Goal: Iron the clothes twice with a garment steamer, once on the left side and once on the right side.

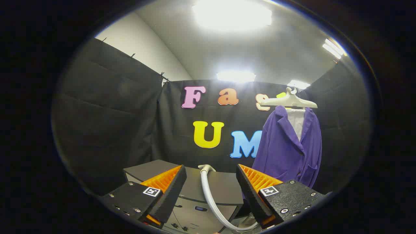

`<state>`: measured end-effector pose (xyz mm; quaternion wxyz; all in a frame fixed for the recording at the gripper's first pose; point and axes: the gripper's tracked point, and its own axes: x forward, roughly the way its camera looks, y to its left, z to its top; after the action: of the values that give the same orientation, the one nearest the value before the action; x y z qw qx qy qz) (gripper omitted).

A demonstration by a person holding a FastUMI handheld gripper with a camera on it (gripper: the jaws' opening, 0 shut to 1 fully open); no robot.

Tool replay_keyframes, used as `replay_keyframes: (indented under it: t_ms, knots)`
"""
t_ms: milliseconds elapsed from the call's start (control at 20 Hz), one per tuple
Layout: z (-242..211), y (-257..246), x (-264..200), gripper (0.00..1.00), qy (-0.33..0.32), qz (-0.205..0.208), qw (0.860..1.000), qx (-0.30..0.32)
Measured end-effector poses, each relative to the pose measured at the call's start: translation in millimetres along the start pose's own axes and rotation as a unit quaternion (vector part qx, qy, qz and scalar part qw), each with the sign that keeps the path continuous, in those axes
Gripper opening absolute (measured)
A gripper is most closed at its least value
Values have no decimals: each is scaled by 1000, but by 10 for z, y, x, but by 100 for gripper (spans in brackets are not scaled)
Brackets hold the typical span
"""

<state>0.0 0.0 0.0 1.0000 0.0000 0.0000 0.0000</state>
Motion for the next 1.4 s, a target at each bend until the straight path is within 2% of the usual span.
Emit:
replay_keyframes:
  t_ms: [300,450,700,850,1050,1300,1400]
  knots:
    - [19,116,15,95,-2,-7,1000,30]
    - [-21,79,-37,95,8,-32,999,25]
    - [-53,218,-73,95,20,-49,998,15]
    - [-94,331,-49,95,32,-38,999,3]
    - [-150,229,-49,95,46,-35,998,-3]
    - [-182,30,-78,95,68,-1,997,-47]
    - [-190,68,-119,95,81,29,994,-65]
